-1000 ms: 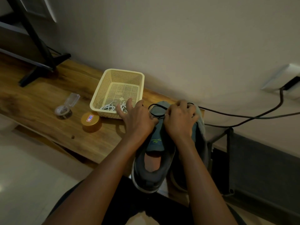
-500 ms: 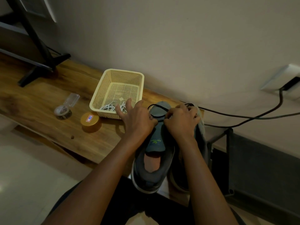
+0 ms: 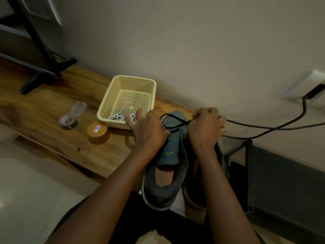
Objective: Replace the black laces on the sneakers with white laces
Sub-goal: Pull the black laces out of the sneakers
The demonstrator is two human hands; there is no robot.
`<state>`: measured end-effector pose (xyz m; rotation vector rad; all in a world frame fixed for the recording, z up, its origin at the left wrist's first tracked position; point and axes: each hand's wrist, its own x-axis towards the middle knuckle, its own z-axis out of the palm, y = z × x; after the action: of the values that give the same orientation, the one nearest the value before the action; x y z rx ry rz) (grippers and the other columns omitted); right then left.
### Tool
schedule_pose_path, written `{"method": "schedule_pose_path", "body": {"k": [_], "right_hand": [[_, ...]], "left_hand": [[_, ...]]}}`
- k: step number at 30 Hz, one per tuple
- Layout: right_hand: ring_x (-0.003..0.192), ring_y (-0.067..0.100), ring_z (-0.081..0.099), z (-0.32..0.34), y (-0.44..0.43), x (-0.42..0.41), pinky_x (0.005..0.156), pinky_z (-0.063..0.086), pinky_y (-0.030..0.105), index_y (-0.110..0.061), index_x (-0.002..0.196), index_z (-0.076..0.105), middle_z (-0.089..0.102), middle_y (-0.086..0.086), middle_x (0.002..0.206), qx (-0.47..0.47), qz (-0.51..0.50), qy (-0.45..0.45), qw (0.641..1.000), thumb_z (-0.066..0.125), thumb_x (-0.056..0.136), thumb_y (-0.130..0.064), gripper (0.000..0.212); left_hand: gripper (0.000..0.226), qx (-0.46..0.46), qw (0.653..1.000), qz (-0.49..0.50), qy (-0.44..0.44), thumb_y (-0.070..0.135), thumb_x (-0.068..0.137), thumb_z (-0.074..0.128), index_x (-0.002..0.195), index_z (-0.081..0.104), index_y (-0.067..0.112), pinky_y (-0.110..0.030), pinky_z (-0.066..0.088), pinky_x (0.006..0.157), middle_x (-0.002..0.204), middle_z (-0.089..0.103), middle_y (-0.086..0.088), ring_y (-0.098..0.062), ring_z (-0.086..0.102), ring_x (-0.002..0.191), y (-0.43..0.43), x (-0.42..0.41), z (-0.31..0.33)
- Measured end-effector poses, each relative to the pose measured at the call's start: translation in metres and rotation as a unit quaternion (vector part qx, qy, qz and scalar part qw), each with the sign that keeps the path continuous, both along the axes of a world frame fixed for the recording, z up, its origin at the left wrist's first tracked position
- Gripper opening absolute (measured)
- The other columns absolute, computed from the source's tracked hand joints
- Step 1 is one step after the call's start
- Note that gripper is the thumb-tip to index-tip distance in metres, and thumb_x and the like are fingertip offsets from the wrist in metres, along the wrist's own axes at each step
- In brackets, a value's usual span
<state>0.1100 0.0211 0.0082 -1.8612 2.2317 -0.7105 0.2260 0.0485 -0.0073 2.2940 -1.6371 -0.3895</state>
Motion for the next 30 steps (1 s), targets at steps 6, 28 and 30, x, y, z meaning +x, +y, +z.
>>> {"method": "schedule_pose_path", "body": {"k": [6, 28, 30], "right_hand": [[0.127, 0.033, 0.025, -0.005, 0.003, 0.004, 0.103, 0.019, 0.044, -0.023, 0.106, 0.070, 0.047, 0.002, 0.131, 0.103, 0.116, 0.058, 0.986, 0.057, 0.086, -0.023, 0.024], [0.129, 0.035, 0.024, -0.004, 0.004, 0.005, 0.106, 0.015, 0.047, -0.018, 0.103, 0.071, 0.050, 0.002, 0.129, 0.114, 0.093, 0.062, 0.987, 0.056, 0.087, -0.019, 0.023], [0.129, 0.035, 0.025, -0.005, 0.005, 0.005, 0.106, 0.016, 0.046, -0.016, 0.104, 0.070, 0.050, 0.004, 0.129, 0.112, 0.097, 0.076, 0.986, 0.053, 0.089, -0.019, 0.023]], "left_hand": [[0.013, 0.004, 1.000, -0.007, -0.005, 0.035, 0.083, 0.065, 0.083, 0.068, 0.022, -0.056, -0.004, 0.110, 0.152, 0.030, 0.008, -0.023, 0.003, 0.144, -0.001, 0.000, -0.002], [0.013, 0.004, 1.000, -0.007, -0.003, 0.034, 0.082, 0.065, 0.083, 0.068, 0.022, -0.057, -0.003, 0.110, 0.151, 0.031, 0.008, -0.024, 0.004, 0.144, -0.001, 0.001, -0.003], [0.012, 0.000, 1.000, -0.005, -0.003, 0.033, 0.081, 0.064, 0.082, 0.068, 0.022, -0.056, -0.003, 0.110, 0.151, 0.032, 0.008, -0.024, 0.004, 0.144, -0.001, 0.000, -0.003]]}}
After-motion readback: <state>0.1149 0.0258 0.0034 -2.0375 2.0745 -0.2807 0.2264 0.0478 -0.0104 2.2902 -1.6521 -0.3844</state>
